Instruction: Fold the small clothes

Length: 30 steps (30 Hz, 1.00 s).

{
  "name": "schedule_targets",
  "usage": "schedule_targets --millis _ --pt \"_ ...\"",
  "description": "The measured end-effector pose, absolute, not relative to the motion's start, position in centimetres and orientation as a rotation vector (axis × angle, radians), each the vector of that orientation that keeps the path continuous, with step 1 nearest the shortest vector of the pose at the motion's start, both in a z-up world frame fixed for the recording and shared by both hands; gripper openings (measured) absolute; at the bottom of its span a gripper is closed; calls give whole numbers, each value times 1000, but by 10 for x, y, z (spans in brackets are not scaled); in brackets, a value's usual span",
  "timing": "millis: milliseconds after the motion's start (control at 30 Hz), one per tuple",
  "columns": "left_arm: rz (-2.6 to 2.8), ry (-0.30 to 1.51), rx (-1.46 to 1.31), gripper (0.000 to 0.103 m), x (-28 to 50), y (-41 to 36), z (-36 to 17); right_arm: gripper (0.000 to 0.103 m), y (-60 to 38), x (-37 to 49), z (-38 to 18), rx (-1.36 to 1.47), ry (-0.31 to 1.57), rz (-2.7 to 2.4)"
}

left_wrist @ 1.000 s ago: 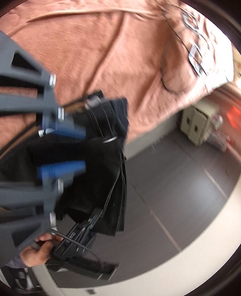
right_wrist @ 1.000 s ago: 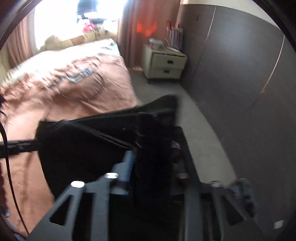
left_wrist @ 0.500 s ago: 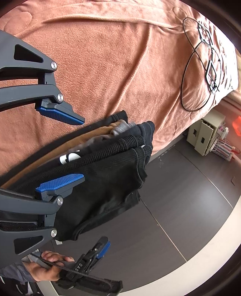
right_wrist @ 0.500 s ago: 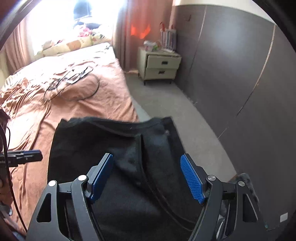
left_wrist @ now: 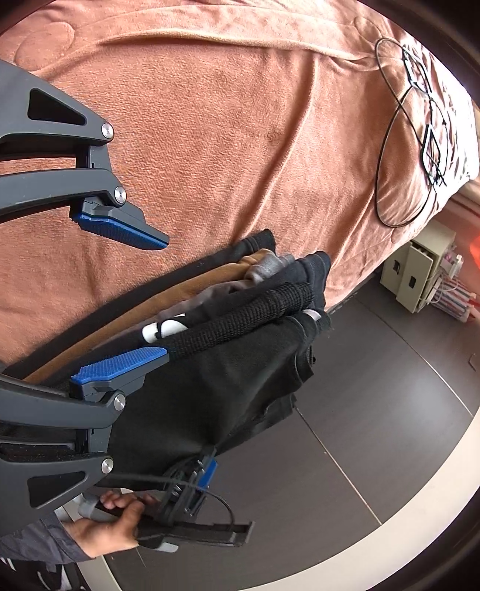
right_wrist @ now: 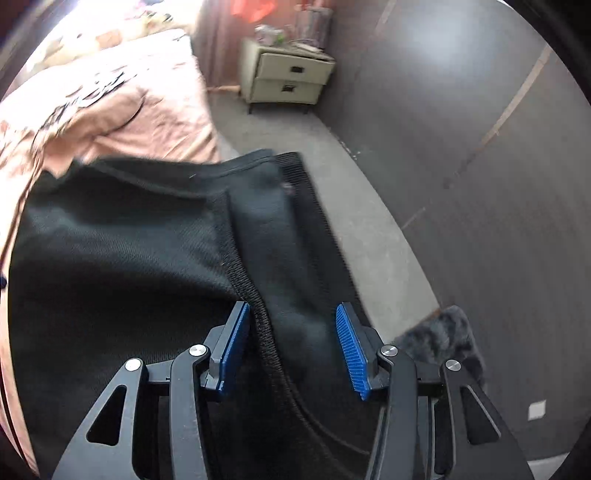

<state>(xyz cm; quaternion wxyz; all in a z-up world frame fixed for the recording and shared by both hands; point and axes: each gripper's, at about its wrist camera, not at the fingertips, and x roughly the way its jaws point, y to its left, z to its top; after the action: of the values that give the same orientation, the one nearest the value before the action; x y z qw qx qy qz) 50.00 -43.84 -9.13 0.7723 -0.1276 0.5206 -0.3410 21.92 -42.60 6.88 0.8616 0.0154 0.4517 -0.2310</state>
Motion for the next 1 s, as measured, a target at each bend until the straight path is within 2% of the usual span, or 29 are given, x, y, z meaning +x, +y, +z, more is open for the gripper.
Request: schedule_targets --millis 367,667,867,1000 --pt "-750 1119 -251 58 464 -434 -76 46 -433 146 102 165 827 -347" --pt "-740 1121 -218 61 425 -427 -63 47 -432 76 70 248 795 -301" --pt "-747 1114 -189 61 397 -424 -53 60 -465 54 54 296 818 -402" --pt "-749 1105 -170 61 381 -417 -46 60 -500 23 57 477 727 -417"
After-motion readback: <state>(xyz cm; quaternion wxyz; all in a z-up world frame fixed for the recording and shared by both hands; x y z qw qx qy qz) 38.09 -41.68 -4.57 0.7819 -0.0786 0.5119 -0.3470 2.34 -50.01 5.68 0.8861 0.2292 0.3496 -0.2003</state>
